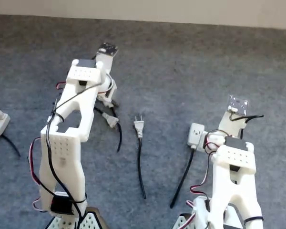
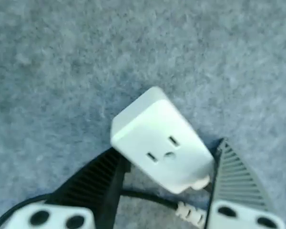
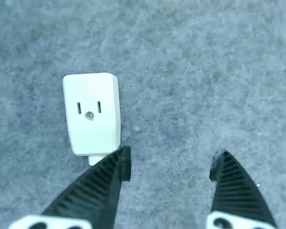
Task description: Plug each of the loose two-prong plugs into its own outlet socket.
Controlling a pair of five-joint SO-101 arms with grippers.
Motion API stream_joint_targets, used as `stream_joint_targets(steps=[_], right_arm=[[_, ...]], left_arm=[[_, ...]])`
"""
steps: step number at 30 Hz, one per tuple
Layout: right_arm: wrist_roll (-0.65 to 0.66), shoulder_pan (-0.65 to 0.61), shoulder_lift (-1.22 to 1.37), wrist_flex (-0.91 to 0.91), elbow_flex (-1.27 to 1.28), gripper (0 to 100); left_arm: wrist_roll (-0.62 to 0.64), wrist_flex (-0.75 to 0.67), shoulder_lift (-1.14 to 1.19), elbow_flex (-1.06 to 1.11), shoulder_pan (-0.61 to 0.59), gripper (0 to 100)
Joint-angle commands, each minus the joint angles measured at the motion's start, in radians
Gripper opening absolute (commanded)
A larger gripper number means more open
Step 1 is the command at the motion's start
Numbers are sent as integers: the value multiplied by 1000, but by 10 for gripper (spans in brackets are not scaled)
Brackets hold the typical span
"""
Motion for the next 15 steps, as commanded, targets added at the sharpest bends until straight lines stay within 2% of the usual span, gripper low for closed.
stream_joint_targets(steps=[1,4,7,8,12,15], right_arm=[[-3,-8,-24,-15,-48,260],[-3,-8,-24,-15,-48,260],[-3,-8,-24,-15,-48,260],[-3,-8,-24,-15,-48,260],[-3,-8,-24,-15,-48,260],[-3,-10,-24,-16,-47,260]], left_arm=[[-11,-5,90,-96,16,264],[-28,57,130,-202,5,166],[-83,199,131,-372,-15,22],[-89,261,131,-447,-24,1],[-149,526,130,-823,-47,6],[-170,546,62,-903,-71,17]])
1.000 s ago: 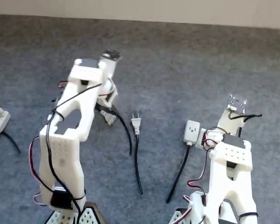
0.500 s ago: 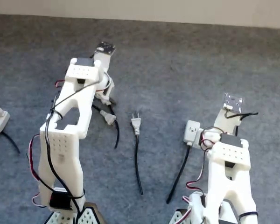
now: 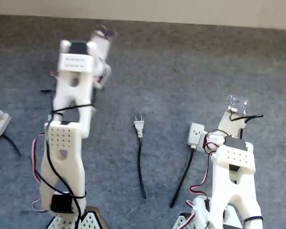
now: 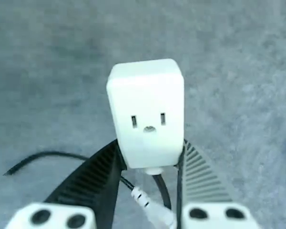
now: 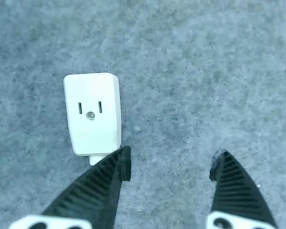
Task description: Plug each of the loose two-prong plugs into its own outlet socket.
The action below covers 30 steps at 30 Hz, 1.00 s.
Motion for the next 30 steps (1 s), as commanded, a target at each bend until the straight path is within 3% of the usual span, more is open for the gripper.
stream_joint_targets(steps=[1,9,15,20,25,30], right_arm=[[-3,-7,-24,-16,-47,260],[-3,-27,-21,-16,-47,260],[-3,-28,-19,-16,-47,260],[-3,-33,-16,-16,-47,260],[-3,-33,-15,-16,-47,260],[-3,-33,-15,-16,-47,260]], left_arm=[[-51,83,-150,-186,-39,25],[-236,81,-759,308,-79,50],[-644,77,-1227,1113,-84,50],[-888,38,-1498,1669,-35,50],[-901,-173,-1664,2018,71,75],[-908,-287,-1727,2152,93,270]])
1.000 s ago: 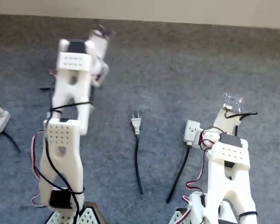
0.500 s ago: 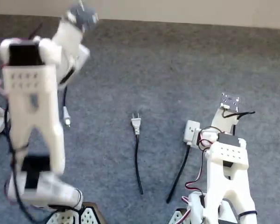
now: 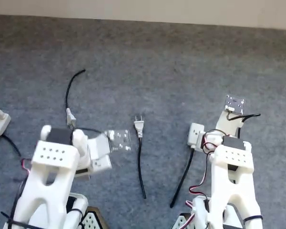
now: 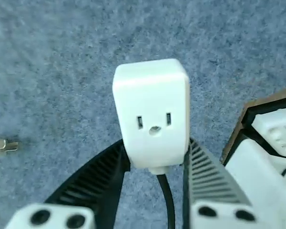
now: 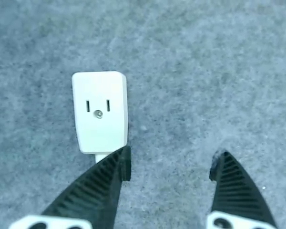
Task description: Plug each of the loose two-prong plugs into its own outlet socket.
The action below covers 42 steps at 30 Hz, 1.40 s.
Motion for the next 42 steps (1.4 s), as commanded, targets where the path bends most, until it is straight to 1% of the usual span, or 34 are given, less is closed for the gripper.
stream_joint_targets(steps=[1,3,7,10,13,16,18,20,24,28,33,35,39,40,42], right_arm=[[-3,-8,-15,-16,-47,260],[-3,-8,-15,-16,-47,260],[-3,-8,-15,-16,-47,260],[-3,-8,-15,-16,-47,260],[-3,-8,-15,-16,-47,260],[-3,-8,-15,-16,-47,260],[-3,-8,-15,-16,-47,260],[-3,-8,-13,-16,-47,260],[-3,-8,-13,-16,-45,260],[-3,-8,-13,-16,-45,260],[-3,-10,-13,-16,-45,260],[-3,-10,-13,-16,-45,260],[-3,-12,-13,-16,-45,260],[-3,-22,-13,-16,-45,260],[-3,-38,-13,-15,-45,260]], left_arm=[[-12,-74,-61,70,21,300],[-14,-75,-67,67,21,329],[-40,-74,-90,19,22,329],[-15,-94,-87,12,22,315],[71,-199,-87,47,21,286],[190,-354,-87,122,24,265],[241,-445,-87,171,28,259],[258,-491,-87,205,30,261],[256,-514,-85,252,30,261],[256,-516,-88,265,22,260],[262,-500,-93,168,-13,260],[279,-397,-87,113,-4,260],[310,-149,-94,39,74,260],[318,-109,-94,35,87,260],[318,-106,-91,42,94,260]])
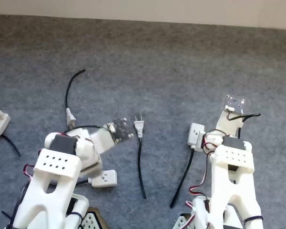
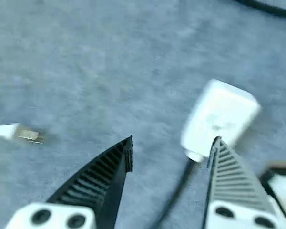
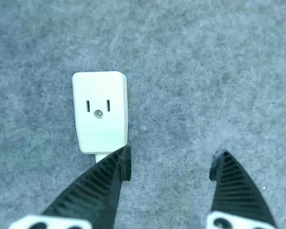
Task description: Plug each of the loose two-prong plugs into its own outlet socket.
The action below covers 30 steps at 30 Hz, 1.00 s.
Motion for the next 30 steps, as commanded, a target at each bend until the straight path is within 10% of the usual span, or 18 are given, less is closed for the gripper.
stream_joint_targets(steps=[1,12,22,30], right_arm=[[-3,-33,-13,-13,-44,260],[-2,-31,-22,-13,-15,260],[-2,-31,-24,-13,-15,260],[-2,-36,-24,-13,-15,260]], left_arm=[[15,64,-18,-24,31,260],[11,-350,-12,240,19,260],[-55,-393,-10,197,-108,260],[-55,92,-21,-56,-81,259]])
